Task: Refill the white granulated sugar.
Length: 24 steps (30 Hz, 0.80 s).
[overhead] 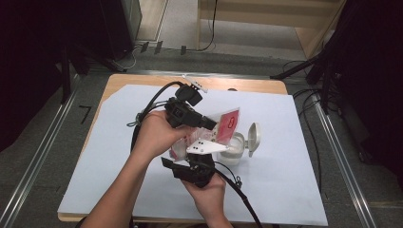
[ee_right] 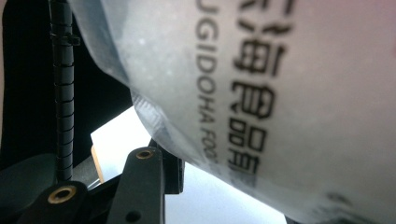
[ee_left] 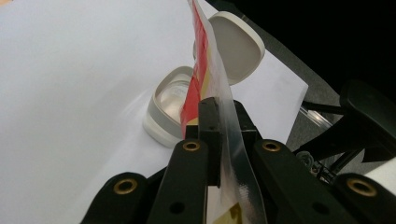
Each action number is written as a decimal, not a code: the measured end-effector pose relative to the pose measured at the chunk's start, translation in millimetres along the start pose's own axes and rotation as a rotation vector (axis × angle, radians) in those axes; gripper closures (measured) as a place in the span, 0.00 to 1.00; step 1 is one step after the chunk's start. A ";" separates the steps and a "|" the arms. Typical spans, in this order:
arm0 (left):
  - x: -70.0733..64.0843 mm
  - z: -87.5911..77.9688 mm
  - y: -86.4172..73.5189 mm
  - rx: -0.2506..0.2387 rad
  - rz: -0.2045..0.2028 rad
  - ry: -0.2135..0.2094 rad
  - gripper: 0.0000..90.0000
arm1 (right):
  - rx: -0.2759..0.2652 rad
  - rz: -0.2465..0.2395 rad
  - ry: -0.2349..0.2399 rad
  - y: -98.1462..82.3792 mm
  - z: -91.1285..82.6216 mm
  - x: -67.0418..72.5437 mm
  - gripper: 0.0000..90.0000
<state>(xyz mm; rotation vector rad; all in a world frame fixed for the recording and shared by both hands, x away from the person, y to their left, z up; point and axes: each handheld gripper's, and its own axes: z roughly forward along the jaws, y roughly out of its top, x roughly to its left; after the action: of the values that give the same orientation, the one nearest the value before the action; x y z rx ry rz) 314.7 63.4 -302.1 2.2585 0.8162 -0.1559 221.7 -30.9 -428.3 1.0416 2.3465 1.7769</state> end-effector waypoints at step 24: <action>10.1 -11.8 -15.3 0.007 0.006 -0.014 0.99 | 0.036 -0.033 -0.016 -9.8 7.8 -0.4 0.69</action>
<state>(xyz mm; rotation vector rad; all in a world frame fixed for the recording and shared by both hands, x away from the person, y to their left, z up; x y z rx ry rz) 312.1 84.7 -305.8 2.2642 0.8024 -0.1714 220.3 -25.7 -439.7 1.0117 2.3802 1.7148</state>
